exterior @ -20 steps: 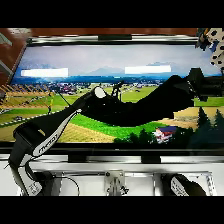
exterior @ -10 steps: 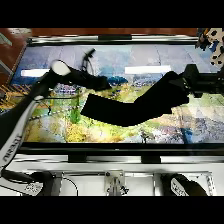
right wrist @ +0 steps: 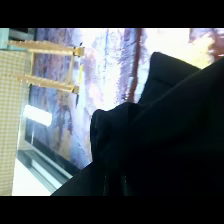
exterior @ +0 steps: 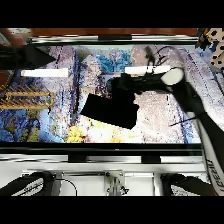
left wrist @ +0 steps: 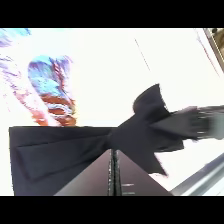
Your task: Fold the shirts.
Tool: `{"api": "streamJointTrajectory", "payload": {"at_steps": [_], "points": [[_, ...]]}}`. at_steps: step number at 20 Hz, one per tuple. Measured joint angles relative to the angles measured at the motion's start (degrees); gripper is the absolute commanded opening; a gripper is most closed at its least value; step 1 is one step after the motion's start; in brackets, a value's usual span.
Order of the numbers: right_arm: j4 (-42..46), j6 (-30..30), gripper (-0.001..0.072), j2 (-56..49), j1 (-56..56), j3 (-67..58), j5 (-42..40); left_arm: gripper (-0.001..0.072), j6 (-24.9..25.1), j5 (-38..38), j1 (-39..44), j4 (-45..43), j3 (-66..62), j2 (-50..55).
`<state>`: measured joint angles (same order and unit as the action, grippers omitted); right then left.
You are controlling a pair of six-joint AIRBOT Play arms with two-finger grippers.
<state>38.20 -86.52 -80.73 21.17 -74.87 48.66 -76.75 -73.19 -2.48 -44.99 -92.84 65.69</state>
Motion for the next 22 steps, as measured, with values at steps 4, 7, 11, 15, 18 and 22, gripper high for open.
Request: {"api": "streamJointTrajectory", "payload": {"at_steps": [4, 7, 11, 15, 18, 22], "points": [[-10.0, 5.1, 0.0158, -9.2, 6.8, 0.0, -7.1, 0.0037, -0.5, -4.0, -3.0, -5.3, 0.1, -6.0], [-17.4, 8.3, 0.0609, -13.1, 9.3, 0.0, -11.5, 0.0037, -1.0, -5.3, -3.8, -8.6, 0.2, -8.1], [-22.8, 11.7, 0.0609, -14.3, 7.9, 0.0, -12.8, 0.0038, -1.3, -6.1, -4.2, -10.4, 1.7, -9.1], [-16.3, 10.0, 0.0609, -11.8, 1.0, 0.0, -2.1, 0.0038, -1.4, -6.3, -4.2, -10.9, 3.5, -9.4], [-0.2, 4.1, 0.0677, -9.3, -5.7, 0.0, 9.2, 0.0038, -1.3, -6.3, -4.3, -11.1, 4.1, -9.5], [17.5, -2.6, 0.0676, -8.5, -13.3, 2.7, 19.2, 0.0038, -1.1, -6.4, -4.3, -11.2, 4.3, -9.4]]}}
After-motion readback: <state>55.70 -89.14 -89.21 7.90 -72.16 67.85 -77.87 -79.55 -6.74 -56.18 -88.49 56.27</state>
